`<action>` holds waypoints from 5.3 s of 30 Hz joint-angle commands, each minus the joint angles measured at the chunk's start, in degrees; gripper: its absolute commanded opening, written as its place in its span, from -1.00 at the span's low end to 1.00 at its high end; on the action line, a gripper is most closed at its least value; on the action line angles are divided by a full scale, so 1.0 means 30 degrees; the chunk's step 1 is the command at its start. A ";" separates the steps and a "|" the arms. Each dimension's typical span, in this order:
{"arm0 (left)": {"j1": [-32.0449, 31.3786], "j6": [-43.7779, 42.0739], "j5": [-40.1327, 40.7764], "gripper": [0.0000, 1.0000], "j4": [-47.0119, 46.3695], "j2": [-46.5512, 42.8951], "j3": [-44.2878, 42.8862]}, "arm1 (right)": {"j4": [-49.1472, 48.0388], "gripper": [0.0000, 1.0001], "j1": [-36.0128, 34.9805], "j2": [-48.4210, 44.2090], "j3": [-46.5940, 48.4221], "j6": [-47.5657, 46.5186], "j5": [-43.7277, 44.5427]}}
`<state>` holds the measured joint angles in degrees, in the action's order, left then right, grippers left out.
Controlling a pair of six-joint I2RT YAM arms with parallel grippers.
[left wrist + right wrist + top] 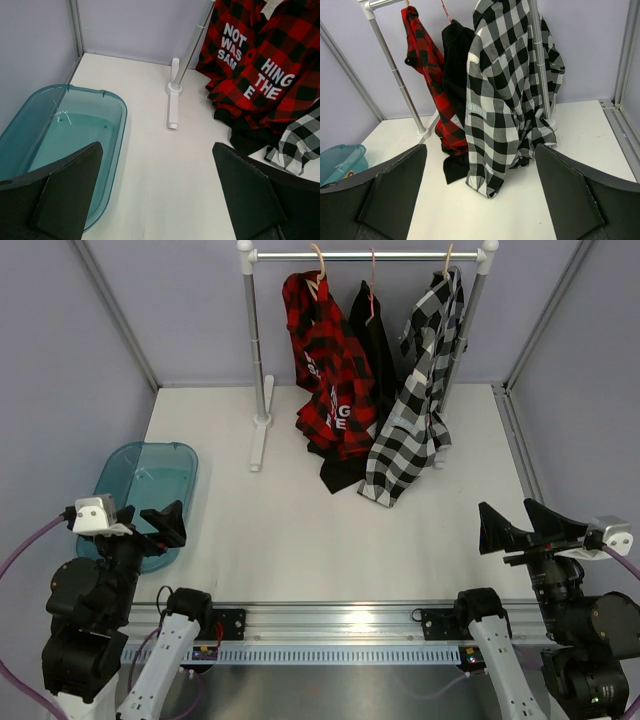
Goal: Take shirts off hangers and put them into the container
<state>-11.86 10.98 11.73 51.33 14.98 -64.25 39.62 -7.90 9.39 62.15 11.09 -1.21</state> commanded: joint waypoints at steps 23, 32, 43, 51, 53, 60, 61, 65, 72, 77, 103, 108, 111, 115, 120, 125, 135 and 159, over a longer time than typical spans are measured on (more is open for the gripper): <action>-0.0091 0.0850 -0.1330 0.98 -0.7058 0.2037 0.5739 | -0.1836 0.99 -0.1141 1.4706 0.8018 -0.0264 -0.4903; -0.0091 0.1113 -0.0862 0.98 -0.8172 0.0986 0.8494 | -0.1955 0.95 -0.6094 2.2470 1.4698 -0.3576 -0.0568; -0.0091 0.1348 -0.0833 0.98 -0.8146 0.0514 0.9024 | -0.3536 0.81 -0.6946 2.9471 2.0322 -0.5543 -0.0884; -0.0091 0.1495 -0.1505 0.98 -0.8204 0.0367 0.9170 | -0.3538 0.66 -0.7093 3.2552 2.2846 -0.5543 -0.0593; -0.0091 0.1495 -0.1536 0.98 -0.8204 0.0396 0.9170 | -0.3450 0.62 -0.7093 3.3197 2.3403 -0.5659 -0.0591; -0.0091 0.1525 -0.1623 0.98 -0.8204 0.0221 0.9229 | -0.2980 0.26 -0.7093 3.4458 2.4957 -0.5778 -0.0504; -0.0091 0.1525 -0.1624 0.98 -0.8175 0.0192 0.9229 | -0.3126 0.21 -0.7093 3.4517 2.4957 -0.5778 -0.0504; -0.0091 0.1525 -0.1711 0.98 -0.8204 0.0191 0.9258 | -0.3098 -0.09 -0.7093 3.4751 2.5191 -0.5719 -0.0504; -0.0091 0.1554 -0.1770 0.98 -0.8145 0.0162 0.9258 | -0.2834 -0.59 -0.7093 3.5133 2.5864 -0.5632 -0.0475; -0.0091 0.1554 -0.1799 0.98 -0.8175 0.0162 0.9258 | -0.2775 -1.00 -0.7122 3.4899 2.6275 -0.5543 -0.0533; -0.0091 0.1554 -0.1682 0.98 -0.7999 0.0221 0.9258 | -0.7198 -1.00 -0.7122 3.0855 2.2936 -0.4899 -0.0768; -0.0091 0.1554 -0.1653 0.98 -0.7999 0.0279 0.9258 | -0.8194 -1.00 -0.7093 3.0942 2.3227 -0.4577 -0.0299; -0.0091 0.1554 -0.1653 0.98 -0.7999 0.0279 0.9258 | -0.8429 -1.00 -0.7122 3.1206 2.3638 -0.4401 -0.0065; -0.0091 0.1554 -0.1653 0.98 -0.7999 0.0279 0.9258 | -0.9102 -1.00 -0.7122 3.1119 2.3435 -0.4050 -0.0473; -0.0091 0.1554 -0.1653 0.98 -0.7999 0.0250 0.9258 | -1.0012 -1.00 -0.7122 3.0768 2.2936 -0.3844 -0.0416; -0.0091 0.1554 -0.1653 0.98 -0.7999 0.0221 0.9258 | -1.0333 -1.00 -0.7122 2.9834 2.1710 -0.3815 -0.0913; -0.0091 0.1583 -0.1946 0.98 -0.8116 0.0484 0.9258 | -1.0923 -1.00 -0.7093 2.8420 1.9065 -0.3579 -0.1148; -0.0091 0.3572 -0.7477 0.98 -1.1652 0.5458 0.4107 | -1.2472 -1.00 -0.7297 2.2480 1.0668 -0.0977 -0.5013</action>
<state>-11.92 18.24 -2.39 26.24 26.46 -45.87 9.30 -28.60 82.39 98.15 4.99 -12.08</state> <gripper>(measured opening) 0.988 0.316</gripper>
